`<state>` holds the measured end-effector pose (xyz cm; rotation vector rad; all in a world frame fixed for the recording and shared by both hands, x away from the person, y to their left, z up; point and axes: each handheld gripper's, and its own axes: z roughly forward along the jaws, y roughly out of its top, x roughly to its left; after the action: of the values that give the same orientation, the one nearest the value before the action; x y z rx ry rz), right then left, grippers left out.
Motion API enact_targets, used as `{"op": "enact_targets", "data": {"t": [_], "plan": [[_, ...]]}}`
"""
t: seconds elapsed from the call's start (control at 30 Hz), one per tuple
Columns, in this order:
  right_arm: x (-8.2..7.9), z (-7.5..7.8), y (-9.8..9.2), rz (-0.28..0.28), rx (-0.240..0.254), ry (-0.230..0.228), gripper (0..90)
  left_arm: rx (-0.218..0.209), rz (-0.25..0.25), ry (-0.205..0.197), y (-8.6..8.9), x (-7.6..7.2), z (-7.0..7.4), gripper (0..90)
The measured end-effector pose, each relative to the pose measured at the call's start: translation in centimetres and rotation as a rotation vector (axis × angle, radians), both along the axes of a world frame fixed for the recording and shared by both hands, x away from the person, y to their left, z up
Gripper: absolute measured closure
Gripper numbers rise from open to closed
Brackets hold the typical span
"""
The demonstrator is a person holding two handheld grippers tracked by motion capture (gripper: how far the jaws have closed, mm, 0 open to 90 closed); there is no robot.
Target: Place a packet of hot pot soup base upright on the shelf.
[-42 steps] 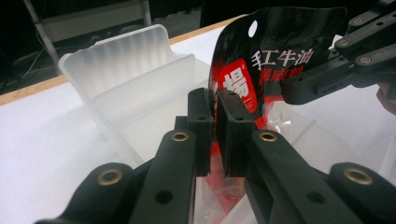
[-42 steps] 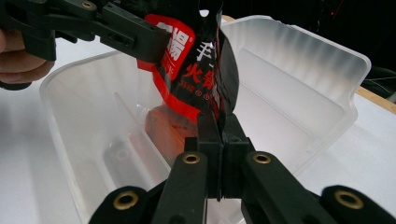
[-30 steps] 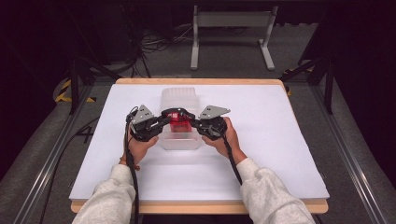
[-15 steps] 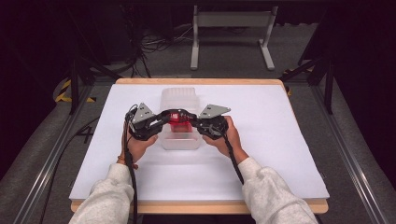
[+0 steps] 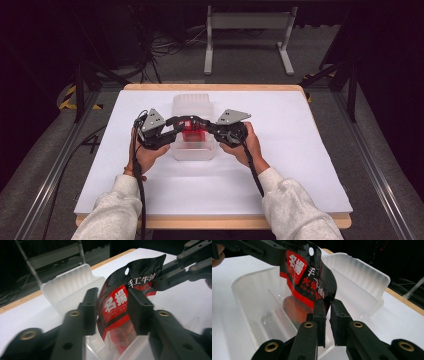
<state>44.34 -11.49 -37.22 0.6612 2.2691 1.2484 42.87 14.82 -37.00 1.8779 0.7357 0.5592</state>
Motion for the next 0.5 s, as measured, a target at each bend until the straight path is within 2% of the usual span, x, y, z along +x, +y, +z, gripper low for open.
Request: {"op": "enact_targets", "data": {"t": [0.07, 0.1, 0.17, 0.23, 0.5], "plan": [[0.0, 0.1, -0.2, -0.004, -0.001, 0.001, 83.1, 0.010, -0.004, 0.009, 0.2, 0.0, 0.1, 43.4], [0.0, 0.1, -0.3, -0.008, -0.002, 0.003, 83.0, 0.012, 0.012, 0.009, 0.3, -0.1, 0.1, 43.4], [0.0, 0.1, -0.5, -0.009, -0.003, 0.004, 82.9, 0.004, 0.025, 0.009, 0.6, -0.3, 0.1, 33.2], [0.0, 0.1, -0.6, -0.012, -0.012, 0.002, 82.9, 0.010, 0.041, 0.011, 0.8, -0.5, 0.1, 27.7], [0.1, 0.4, -1.3, -0.020, -0.029, -0.005, 81.5, 0.068, 0.038, 0.015, 1.2, -1.0, -0.2, 19.4]]}}
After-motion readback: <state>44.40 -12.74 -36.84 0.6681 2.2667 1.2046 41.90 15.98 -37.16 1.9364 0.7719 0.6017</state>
